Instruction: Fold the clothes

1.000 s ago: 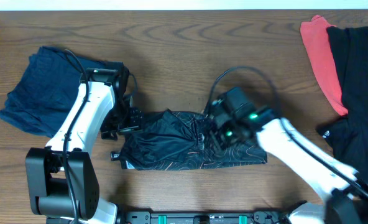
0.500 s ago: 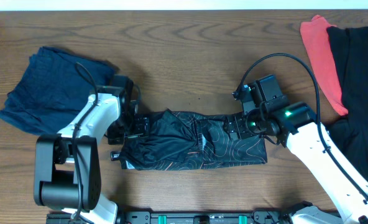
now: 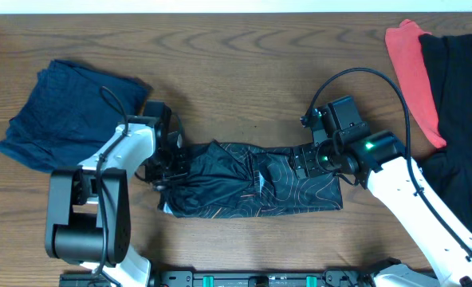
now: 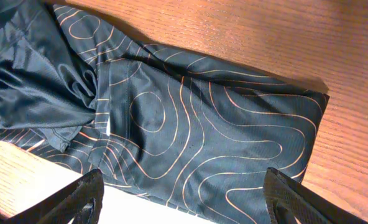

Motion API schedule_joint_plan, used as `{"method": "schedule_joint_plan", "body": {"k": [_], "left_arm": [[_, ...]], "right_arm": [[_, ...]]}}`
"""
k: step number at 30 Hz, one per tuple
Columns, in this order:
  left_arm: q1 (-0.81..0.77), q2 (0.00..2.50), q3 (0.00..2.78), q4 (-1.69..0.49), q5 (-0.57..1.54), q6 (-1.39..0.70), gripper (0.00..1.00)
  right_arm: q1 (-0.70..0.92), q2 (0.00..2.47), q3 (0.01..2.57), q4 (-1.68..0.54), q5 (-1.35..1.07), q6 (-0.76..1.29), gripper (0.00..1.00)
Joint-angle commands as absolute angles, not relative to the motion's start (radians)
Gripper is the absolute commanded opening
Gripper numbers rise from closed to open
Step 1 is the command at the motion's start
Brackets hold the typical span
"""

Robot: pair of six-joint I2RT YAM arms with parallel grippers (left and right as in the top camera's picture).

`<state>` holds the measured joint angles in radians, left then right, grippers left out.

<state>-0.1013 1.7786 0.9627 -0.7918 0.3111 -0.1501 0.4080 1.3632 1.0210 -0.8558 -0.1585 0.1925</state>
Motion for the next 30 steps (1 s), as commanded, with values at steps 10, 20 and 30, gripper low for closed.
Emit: {"method": "schedule_joint_plan", "body": {"k": [10,20,30], "left_arm": [[0.027,1.765,1.169,-1.033,0.078,-0.157,0.06],[-0.035,1.76,1.397,-1.262,0.083,-0.229,0.06],[-0.441,1.753,1.397,-1.184,0.149,-0.416,0.06]], "right_arm": [[0.369,1.364,1.024,-0.906,0.087,0.273,0.8],[0.274,1.364,1.025,-0.936,0.088,0.273,0.8],[0.222,1.364,1.024,-0.947,0.087,0.272,0.81]]}}
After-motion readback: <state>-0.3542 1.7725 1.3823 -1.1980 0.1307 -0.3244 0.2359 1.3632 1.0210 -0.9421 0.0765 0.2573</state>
